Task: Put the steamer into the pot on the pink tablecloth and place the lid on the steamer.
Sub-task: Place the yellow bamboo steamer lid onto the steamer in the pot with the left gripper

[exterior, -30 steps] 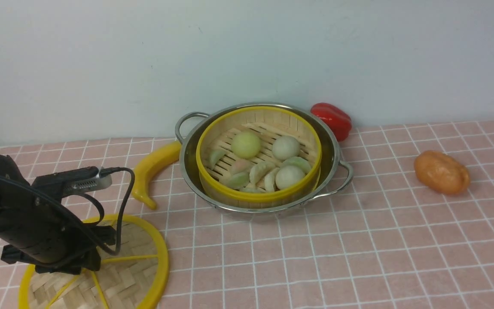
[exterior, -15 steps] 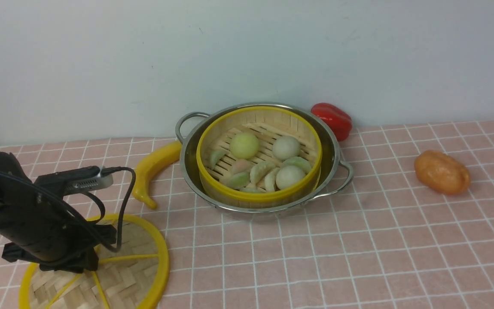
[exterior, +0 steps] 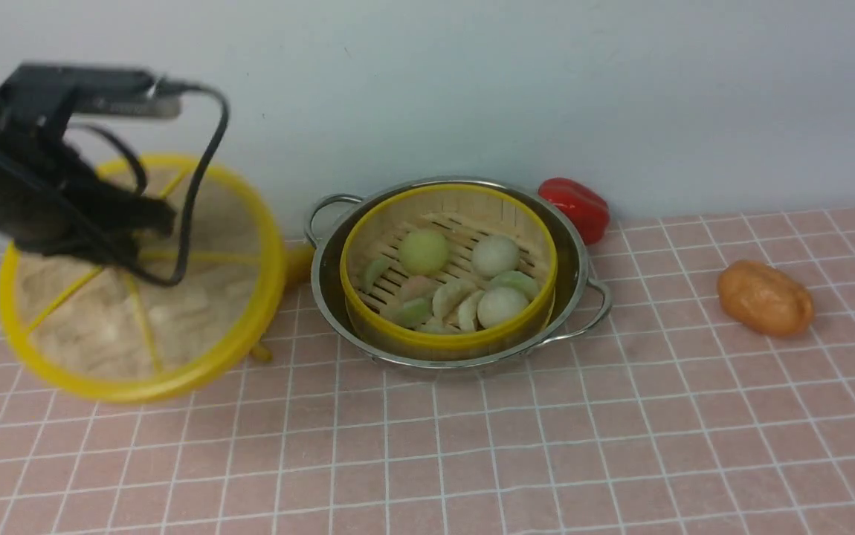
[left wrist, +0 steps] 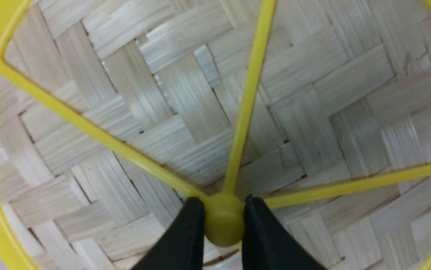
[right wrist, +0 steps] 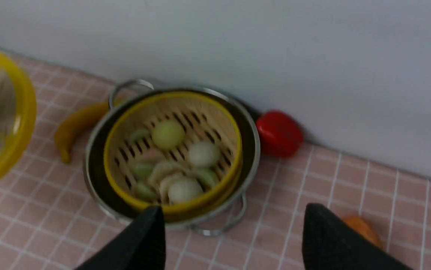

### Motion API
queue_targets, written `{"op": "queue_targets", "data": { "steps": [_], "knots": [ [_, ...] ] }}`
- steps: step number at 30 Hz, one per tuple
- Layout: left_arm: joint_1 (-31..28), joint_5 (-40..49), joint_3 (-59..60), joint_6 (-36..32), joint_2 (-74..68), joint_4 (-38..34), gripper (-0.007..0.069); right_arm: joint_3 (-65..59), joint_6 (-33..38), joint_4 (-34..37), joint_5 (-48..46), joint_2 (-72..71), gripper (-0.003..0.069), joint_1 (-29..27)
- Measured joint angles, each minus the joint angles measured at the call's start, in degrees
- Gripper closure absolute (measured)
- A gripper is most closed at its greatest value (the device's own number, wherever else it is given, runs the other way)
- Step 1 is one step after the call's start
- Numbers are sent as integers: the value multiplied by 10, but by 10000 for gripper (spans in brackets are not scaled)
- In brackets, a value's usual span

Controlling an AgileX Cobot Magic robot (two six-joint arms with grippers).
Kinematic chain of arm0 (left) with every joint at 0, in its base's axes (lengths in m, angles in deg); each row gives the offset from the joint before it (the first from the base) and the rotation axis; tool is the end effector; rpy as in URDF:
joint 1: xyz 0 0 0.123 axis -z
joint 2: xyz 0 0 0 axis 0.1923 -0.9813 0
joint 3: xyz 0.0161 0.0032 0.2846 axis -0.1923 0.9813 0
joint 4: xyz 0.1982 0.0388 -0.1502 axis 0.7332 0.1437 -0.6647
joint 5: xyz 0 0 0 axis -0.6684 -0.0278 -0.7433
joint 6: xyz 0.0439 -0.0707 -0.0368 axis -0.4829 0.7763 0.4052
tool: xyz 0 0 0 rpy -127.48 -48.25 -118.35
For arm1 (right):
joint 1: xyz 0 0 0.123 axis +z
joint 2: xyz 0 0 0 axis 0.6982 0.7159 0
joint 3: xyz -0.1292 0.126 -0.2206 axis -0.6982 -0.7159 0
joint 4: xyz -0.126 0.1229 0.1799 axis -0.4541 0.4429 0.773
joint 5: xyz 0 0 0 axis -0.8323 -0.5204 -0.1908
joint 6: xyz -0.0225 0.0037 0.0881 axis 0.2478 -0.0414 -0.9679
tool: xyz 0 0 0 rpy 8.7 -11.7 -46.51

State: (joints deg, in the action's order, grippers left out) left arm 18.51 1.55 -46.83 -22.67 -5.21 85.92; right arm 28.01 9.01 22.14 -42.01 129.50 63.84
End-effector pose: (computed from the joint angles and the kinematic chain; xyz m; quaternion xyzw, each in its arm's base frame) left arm 0.3347 -0.0412 0.3473 0.0966 0.9628 0.0062 0.2523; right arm 0.2076 0.0811 0.4778 -0.1245 0.9064 0.1224 0.3846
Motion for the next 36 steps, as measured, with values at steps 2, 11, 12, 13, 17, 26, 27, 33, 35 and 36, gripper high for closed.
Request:
{"op": "queue_targets", "data": {
  "steps": [2,11,12,13,17,26,27,33,35,36],
  "knots": [
    [36,5,-43,-4,-20,-1,503,-45,-5,-6,0,-25,179,0],
    [199,87,-373,-7,-300,7,503,-247,-67,-33,-4,-248,179,0],
    [200,88,-386,-7,-305,7,503,-247,-67,-33,-4,-248,179,0],
    [202,88,-428,-7,-343,7,503,-252,-74,-33,-4,-274,179,0],
    [202,89,-500,-7,-412,12,503,-253,-87,-34,-4,-329,179,0],
    [202,98,-515,10,-432,25,503,-253,-105,-35,-4,-351,179,0],
    [202,98,-515,11,-425,28,503,-253,-106,-38,-4,-351,179,0],
    [204,97,-491,15,-317,27,503,-253,-114,-61,-4,-351,179,0],
    [207,97,-465,16,-261,29,503,-253,-114,-63,-4,-351,179,0],
    [208,97,-447,16,-239,32,503,-253,-114,-63,-4,-351,179,0]
  ]
}}
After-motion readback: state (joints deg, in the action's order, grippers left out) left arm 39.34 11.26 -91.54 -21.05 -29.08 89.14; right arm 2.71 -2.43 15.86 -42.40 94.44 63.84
